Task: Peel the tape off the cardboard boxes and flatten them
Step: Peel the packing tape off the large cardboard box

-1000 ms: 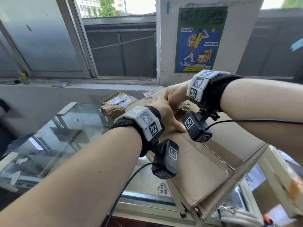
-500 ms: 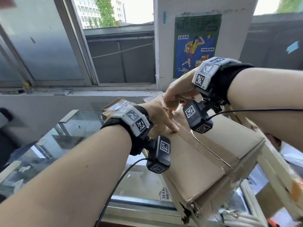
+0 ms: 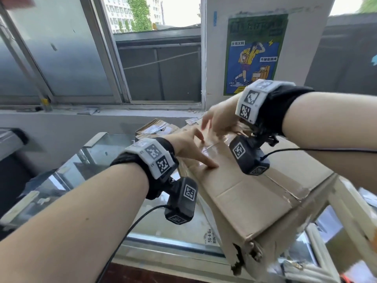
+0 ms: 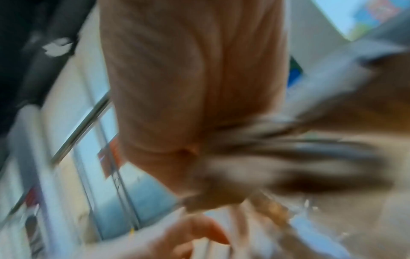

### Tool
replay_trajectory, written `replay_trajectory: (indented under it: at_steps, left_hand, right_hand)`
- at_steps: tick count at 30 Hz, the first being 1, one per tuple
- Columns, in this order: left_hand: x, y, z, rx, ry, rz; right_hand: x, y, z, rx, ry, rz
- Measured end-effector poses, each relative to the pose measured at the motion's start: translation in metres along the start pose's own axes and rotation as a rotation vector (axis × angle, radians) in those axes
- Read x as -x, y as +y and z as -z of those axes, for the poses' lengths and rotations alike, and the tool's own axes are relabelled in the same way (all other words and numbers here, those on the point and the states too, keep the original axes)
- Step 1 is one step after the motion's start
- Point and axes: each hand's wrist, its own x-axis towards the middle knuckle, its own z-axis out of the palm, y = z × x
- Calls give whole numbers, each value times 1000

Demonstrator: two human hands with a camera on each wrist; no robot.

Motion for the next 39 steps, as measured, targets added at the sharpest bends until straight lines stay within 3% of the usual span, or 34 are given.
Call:
replay_trajectory:
  at_steps: [3,5,7,10,17,32,39]
  left_hand:
    - [0,2,-9,108,59,-55]
    - [0,8,-15,151,74,-64]
    - [-1,11,-15,153,54,-70]
    - [7,9,-10,104,-63,-37]
    - [17,24,-14,55,-30,-71]
    - [13,32,-13,-21,-72,-82]
    - [1,29,-23,-94,-76,-127]
  right_hand:
    - [6,-11,-5,-172,-72,31]
    - [4,-10,-11,-213,12,-10]
    - [7,-9,-15,61,142,-34]
    - [9,-6,-20,341,111,-134]
    - [9,8,-37,291,327,-125]
    - [11,19,-43,205,345,-178]
    - [10,24,-38,170,197,-194]
